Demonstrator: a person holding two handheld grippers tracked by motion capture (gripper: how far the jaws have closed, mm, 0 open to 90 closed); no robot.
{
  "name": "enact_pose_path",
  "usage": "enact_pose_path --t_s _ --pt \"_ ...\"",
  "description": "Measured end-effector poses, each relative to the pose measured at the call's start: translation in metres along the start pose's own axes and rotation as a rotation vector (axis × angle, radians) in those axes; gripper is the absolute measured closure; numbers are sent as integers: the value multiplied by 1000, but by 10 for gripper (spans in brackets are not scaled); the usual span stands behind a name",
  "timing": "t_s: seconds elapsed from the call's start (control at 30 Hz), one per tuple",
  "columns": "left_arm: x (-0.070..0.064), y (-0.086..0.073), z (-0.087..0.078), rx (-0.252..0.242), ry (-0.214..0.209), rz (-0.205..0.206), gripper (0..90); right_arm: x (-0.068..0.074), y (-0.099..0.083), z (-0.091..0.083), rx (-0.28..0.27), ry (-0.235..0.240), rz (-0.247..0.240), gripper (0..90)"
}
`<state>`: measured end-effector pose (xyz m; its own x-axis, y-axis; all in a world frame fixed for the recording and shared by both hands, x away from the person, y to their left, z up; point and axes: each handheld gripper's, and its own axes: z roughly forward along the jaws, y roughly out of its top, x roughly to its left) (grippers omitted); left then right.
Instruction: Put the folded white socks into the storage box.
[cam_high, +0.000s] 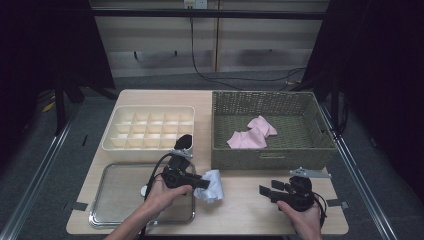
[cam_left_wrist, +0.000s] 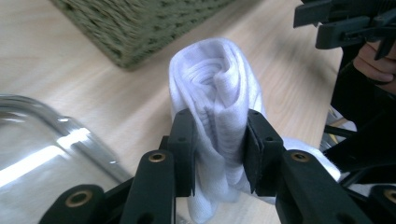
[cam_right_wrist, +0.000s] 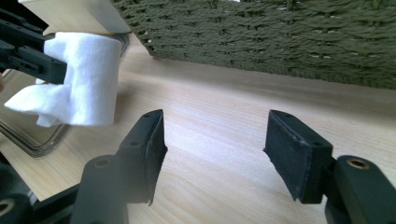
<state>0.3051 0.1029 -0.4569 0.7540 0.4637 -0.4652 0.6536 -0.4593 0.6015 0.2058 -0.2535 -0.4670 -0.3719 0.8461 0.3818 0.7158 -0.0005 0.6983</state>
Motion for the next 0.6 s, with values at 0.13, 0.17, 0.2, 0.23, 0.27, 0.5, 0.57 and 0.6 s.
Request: enact_pose_path --t_s 0.13,0.17,0.2,0.23,0.27,0.5,0.57,0.6 --pt "1 3 -14 -44 4 3 677 1 -2 -1 -13 15 7 356" --pt "2 3 -16 -48 -4 -5 677 0 -3 0 -7 21 12 356" --pt "3 3 -17 -44 -5 -1 677 -1 -4 2 2 24 11 352" --pt "3 2 -18 -51 2 -7 678 -2 -4 3 5 23 10 347" --pt "5 2 -19 -53 0 -12 677 -2 -4 3 5 19 7 347" --pt "8 3 -26 -62 6 -21 677 -3 -3 3 -1 24 11 325" --pt "10 4 -31 -68 12 -20 677 -3 -3 3 2 28 17 325" --pt "11 4 -33 -76 13 -27 677 -4 -3 2 2 26 20 325"
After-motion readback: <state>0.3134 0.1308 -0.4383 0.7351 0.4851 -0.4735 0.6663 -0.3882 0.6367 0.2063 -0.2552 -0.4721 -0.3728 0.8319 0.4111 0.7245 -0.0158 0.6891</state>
